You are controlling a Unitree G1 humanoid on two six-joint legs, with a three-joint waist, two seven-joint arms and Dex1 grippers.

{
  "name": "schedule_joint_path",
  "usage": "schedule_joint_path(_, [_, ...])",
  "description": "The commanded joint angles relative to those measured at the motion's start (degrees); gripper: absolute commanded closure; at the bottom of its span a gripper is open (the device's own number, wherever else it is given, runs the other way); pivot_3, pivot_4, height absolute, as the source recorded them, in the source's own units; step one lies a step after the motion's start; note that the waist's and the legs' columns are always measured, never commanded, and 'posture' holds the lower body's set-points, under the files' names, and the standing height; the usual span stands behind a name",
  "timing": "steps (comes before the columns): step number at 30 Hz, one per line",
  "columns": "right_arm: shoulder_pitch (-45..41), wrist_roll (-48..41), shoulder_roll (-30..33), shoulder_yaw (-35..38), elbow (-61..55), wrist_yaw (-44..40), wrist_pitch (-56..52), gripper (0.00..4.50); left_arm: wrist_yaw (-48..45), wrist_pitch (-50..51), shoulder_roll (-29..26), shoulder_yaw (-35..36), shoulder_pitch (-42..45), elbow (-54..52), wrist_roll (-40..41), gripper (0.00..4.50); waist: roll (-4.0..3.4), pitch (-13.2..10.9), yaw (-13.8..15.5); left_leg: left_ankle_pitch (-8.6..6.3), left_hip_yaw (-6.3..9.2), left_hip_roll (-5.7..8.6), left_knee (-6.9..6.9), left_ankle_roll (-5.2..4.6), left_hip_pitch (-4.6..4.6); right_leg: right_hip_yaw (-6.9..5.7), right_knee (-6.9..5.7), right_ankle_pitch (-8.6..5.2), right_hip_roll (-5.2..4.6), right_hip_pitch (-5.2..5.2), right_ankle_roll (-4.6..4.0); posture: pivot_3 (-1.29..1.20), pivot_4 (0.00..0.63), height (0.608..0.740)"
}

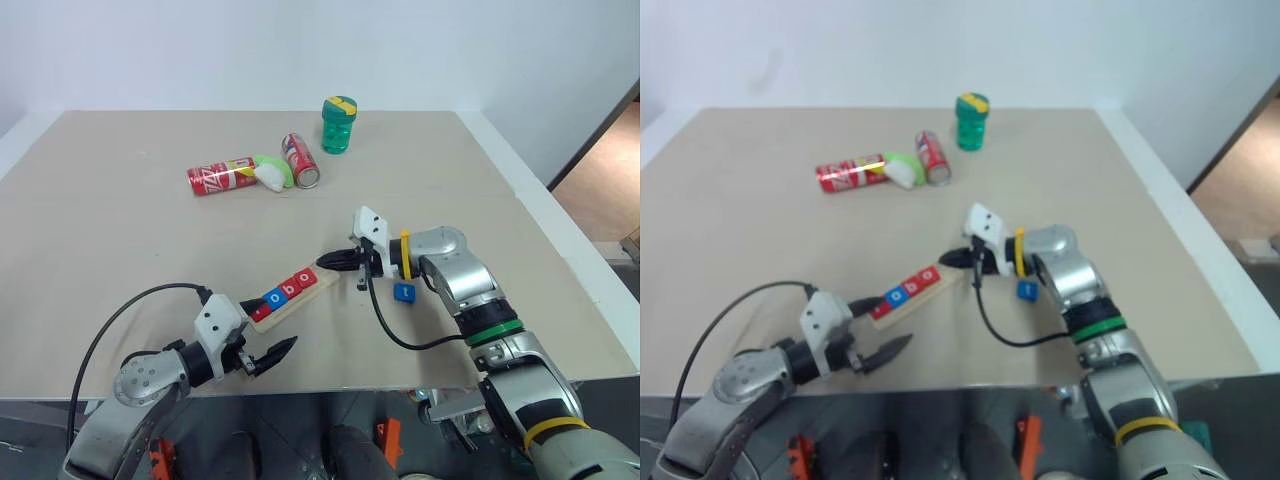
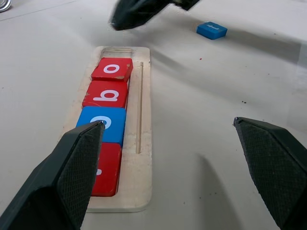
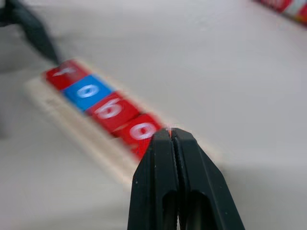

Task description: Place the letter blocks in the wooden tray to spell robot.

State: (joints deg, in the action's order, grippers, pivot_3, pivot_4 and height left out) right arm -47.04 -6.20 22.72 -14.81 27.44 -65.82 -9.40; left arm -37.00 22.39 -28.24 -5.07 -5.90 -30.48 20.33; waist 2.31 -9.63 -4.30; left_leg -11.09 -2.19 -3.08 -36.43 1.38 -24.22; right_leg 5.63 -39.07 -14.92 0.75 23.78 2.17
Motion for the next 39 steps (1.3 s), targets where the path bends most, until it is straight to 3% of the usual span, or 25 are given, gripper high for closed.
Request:
schedule_joint_path(1, [-1.9, 1.4, -1.2, 0.7, 4.2, 1.4, 4.6, 4.47, -0.3, -0.8, -0.4, 0.4, 0.3, -2.2, 0.4, 0.00, 0.00, 0.0, 0.0, 0.00, 0.00, 0.02, 0.02, 0.00, 0.00, 0.01, 0.00, 0.00, -0.01, 0.00, -0.01, 0.00, 0.150, 0.740])
schedule_joint_path(27, [-3.4, 5.8, -4.6, -0.3, 11.9, 1.0, 11.4, 4.47, 0.4, -0.4, -0.4, 0.8, -1.1, -2.8, 0.9, 0.00, -0.01, 0.0, 0.0, 0.00, 0.01, 0.01, 0.03, 0.01, 0.00, -0.01, 0.01, 0.15, -0.01, 0.01, -0.27, 0.00, 0.150, 0.740])
schedule_joint_path(39, [-0.2, 6.5, 0.1, -1.6, 5.5, -4.2, 9.2, 4.47, -0.3, 0.0, -0.9, 0.7, -0.1, -2.4, 1.2, 0.00, -0.01, 0.0, 0.0, 0.00, 0.01, 0.03, 0.03, 0.01, -0.01, -0.01, 0.01, 0.14, -0.03, -0.01, -0.27, 0.00, 0.150, 0.740])
